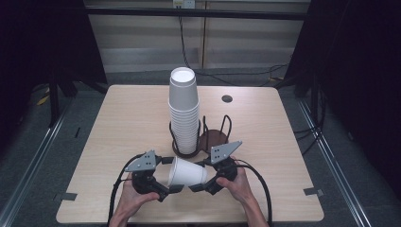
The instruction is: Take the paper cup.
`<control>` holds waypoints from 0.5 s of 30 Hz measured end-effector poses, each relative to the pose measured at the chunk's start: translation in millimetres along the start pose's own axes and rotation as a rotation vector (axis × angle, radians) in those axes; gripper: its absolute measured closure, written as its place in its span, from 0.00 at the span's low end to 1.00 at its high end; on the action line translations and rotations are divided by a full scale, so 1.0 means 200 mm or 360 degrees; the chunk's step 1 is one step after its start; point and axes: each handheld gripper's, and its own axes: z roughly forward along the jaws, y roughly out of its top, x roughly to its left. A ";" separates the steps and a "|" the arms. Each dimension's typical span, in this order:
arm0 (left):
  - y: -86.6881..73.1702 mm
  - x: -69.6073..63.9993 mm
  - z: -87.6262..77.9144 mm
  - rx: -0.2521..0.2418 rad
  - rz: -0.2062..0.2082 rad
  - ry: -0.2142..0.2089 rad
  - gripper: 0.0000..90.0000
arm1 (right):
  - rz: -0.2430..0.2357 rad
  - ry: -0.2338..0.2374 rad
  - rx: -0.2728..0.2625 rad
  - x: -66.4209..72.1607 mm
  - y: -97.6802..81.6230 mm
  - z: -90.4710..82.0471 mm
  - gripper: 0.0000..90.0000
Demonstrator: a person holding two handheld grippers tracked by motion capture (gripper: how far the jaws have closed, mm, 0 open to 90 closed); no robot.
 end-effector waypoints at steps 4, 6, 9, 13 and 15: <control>0.01 0.00 0.00 -0.0021 -0.0017 -0.0024 0.06 | -0.0007 -0.0001 -0.0004 0.00 0.00 0.00 0.26; 0.01 0.00 0.00 -0.0022 -0.0020 -0.0024 0.06 | -0.0007 0.0000 -0.0002 0.00 0.00 0.00 0.26; 0.01 0.01 0.00 -0.0031 -0.0027 -0.0034 0.06 | -0.0020 -0.0009 0.0017 0.00 0.00 0.00 0.26; 0.01 0.01 0.00 -0.0036 -0.0040 -0.0036 0.06 | -0.0018 -0.0006 0.0020 0.00 0.00 0.00 0.26; 0.01 0.01 0.00 -0.0031 -0.0045 -0.0037 0.06 | -0.0020 -0.0007 0.0027 0.00 0.00 0.01 0.26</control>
